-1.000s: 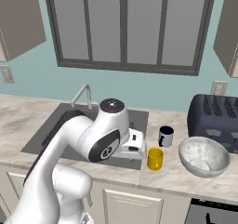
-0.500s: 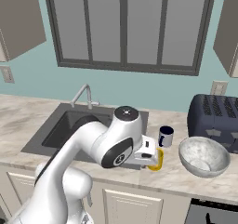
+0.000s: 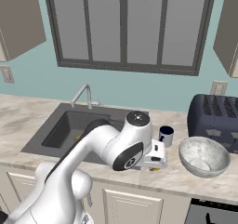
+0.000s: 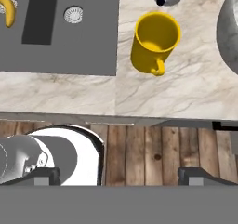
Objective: Clear the mugs and bowl far away from the sink.
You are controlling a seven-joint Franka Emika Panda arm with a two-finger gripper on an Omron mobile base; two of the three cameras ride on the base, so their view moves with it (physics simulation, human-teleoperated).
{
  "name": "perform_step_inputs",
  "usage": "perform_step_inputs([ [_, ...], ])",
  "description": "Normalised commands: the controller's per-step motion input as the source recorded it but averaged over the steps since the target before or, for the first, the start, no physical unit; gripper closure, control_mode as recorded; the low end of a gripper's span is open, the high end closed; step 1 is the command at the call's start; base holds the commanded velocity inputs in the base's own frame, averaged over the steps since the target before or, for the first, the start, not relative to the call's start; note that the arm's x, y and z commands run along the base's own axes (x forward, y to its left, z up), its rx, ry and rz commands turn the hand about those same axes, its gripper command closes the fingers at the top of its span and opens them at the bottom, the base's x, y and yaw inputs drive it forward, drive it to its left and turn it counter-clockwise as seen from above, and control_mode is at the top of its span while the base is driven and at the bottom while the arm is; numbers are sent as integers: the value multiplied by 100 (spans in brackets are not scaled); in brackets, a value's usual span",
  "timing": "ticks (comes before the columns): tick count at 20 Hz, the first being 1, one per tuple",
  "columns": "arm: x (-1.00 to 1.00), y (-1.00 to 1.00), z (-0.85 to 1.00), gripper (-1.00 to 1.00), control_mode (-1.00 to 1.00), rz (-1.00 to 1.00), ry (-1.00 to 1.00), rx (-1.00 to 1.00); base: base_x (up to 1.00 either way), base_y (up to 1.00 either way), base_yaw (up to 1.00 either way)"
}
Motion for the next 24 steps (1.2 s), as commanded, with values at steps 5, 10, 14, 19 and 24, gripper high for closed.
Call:
perform_step_inputs([
  [5, 28, -11, -24, -100, -100, 0, 0, 0, 0, 0, 0],
  [10, 35, -9, -26, -100, -100, 0, 0, 0, 0, 0, 0],
  [14, 34, -9, -20, -100, -100, 0, 0, 0, 0, 0, 0],
  [19, 25, -16, -18, -100, -100, 0, 0, 0, 0, 0, 0],
  [24, 20, -28, -16, -100, -100, 0, 3, 1, 0, 0, 0],
])
